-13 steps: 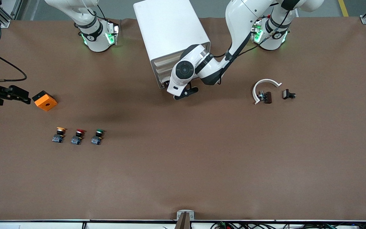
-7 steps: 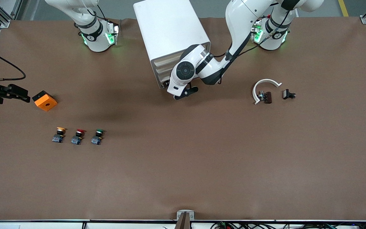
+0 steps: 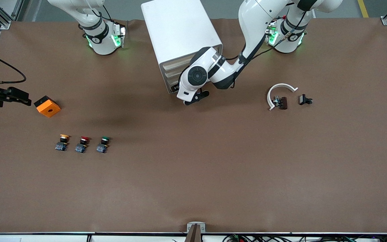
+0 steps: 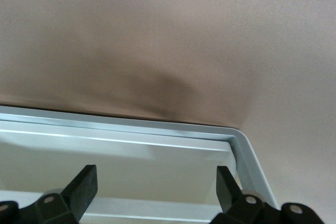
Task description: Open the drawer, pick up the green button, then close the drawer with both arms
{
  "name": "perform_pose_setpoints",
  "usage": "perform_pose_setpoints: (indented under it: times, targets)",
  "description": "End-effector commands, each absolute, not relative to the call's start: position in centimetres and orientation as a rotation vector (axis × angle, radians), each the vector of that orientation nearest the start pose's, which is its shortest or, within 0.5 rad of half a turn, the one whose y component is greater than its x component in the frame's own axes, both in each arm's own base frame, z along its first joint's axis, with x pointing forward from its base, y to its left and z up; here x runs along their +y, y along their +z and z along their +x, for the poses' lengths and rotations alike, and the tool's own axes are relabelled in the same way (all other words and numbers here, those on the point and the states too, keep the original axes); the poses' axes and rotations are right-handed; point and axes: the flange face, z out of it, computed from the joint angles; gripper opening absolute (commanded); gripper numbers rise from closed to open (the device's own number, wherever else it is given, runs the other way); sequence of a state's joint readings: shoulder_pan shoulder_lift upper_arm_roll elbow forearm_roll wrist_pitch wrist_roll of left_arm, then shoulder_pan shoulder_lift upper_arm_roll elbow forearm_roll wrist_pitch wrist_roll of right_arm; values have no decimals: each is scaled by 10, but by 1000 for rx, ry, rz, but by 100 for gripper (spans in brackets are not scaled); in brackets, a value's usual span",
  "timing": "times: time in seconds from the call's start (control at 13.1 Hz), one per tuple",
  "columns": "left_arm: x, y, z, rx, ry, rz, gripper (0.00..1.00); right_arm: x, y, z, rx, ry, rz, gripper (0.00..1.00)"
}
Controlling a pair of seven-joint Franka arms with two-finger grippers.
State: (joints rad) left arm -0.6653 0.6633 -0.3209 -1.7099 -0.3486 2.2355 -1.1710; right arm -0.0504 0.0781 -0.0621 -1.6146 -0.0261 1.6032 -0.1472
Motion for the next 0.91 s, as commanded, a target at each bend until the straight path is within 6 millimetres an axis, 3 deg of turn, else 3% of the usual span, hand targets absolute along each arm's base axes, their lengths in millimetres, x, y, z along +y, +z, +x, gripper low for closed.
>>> perform_pose_setpoints:
  times: [0.0,0.15,0.46,0.61,0.84]
  targets:
    - [-536,231,403,-819,718,-3103,100,-71,571,564,-40,135,-3145,100]
    - [-515,246,431,-870,652,-3126,100,-69,581,567,-50,115,-3151,100]
    - [-448,272,500,-826,388,-3168,100,-71,617,558,-36,155,-3155,100]
    - [-402,284,533,-767,287,-3185,100,-72,624,555,-32,165,-3154,100]
    - [-323,288,571,-682,204,-3192,100,-81,612,552,1,206,-3109,100]
